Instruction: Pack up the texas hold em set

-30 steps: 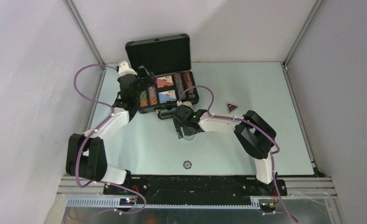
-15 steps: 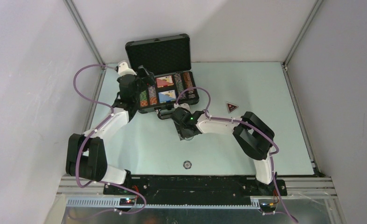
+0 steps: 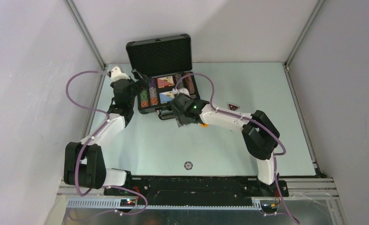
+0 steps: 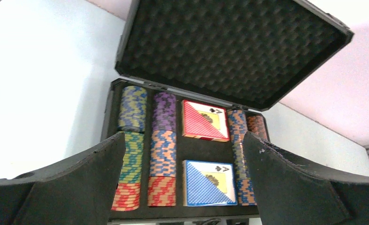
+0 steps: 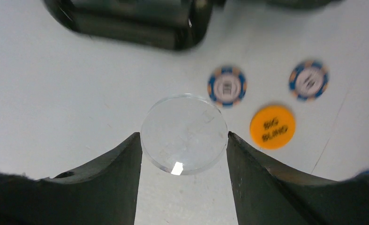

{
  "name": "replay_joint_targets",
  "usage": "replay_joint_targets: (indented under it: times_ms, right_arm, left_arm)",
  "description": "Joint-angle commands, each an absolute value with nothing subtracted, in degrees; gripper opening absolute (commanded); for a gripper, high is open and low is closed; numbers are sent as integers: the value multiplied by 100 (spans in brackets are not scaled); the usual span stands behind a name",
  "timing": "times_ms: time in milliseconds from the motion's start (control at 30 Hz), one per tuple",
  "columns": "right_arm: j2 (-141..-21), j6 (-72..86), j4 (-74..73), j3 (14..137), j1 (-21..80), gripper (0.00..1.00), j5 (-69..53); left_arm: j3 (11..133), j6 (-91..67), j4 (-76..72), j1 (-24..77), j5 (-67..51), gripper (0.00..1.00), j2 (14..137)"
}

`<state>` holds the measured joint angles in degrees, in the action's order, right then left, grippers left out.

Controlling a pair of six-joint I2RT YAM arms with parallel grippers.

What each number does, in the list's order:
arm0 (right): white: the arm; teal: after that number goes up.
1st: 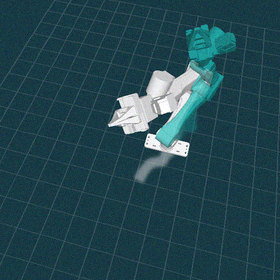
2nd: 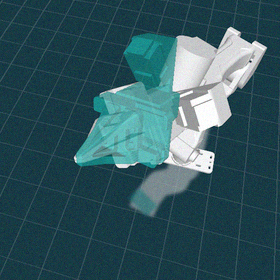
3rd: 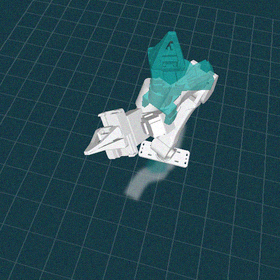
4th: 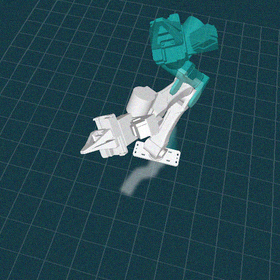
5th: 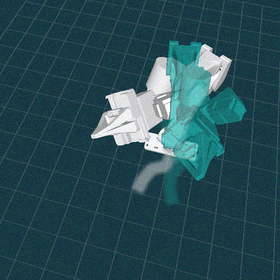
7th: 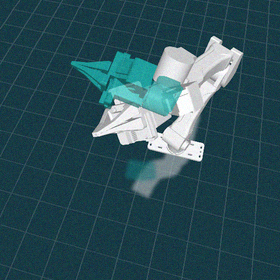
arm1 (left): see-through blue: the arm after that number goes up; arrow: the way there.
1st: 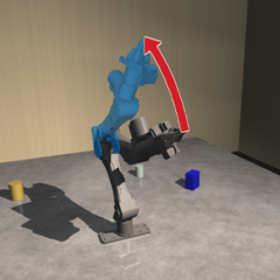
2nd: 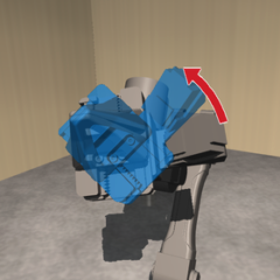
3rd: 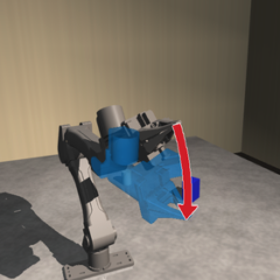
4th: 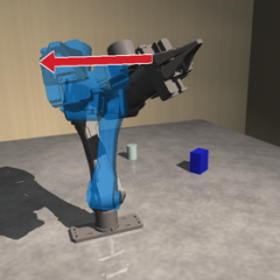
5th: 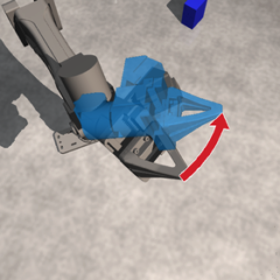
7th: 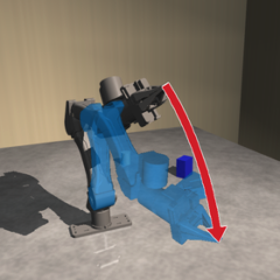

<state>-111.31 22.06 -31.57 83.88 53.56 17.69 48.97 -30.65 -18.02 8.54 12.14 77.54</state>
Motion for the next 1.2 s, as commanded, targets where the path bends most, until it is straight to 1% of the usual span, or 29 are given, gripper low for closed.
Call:
replay_joint_targets:
  times_ms: [0, 167, 233, 300, 433, 533, 733, 1167]
  right_arm:
    - [-10952, 1672, -3131, 9570, 5146, 51, 1843]
    - [-11697, 1361, -3264, 10741, 4858, 51, 1645]
    - [-12117, 1240, -3418, 11389, 4731, 51, 1525]
    - [-12571, 1142, -3619, 12392, 4597, 51, 1480]
    - [-13290, 861, -3706, 13444, 4459, 51, 1380]
    - [-13582, 737, -3406, 13687, 4385, 50, 1310]
    - [-13750, 599, -2386, 13416, 4223, 50, 1014]
    - [-14868, 18, -933, 13817, 4338, 51, 873]
  left_arm:
    - [4610, -3110, -1972, 645, 1312, 100, 7414]
    - [4478, -3145, -2008, 601, 1319, 100, 7340]
    - [4406, -3195, -2011, 583, 1399, 100, 7267]
    - [4387, -3215, -2022, 556, 1393, 100, 7238]
    - [4389, -3262, -2029, 469, 1311, 100, 7266]
    - [4387, -3311, -2025, 440, 1258, 100, 7279]
    - [4402, -3339, -2042, 415, 1199, 100, 7325]
    - [4467, -3409, -2041, 382, 1044, 100, 7422]
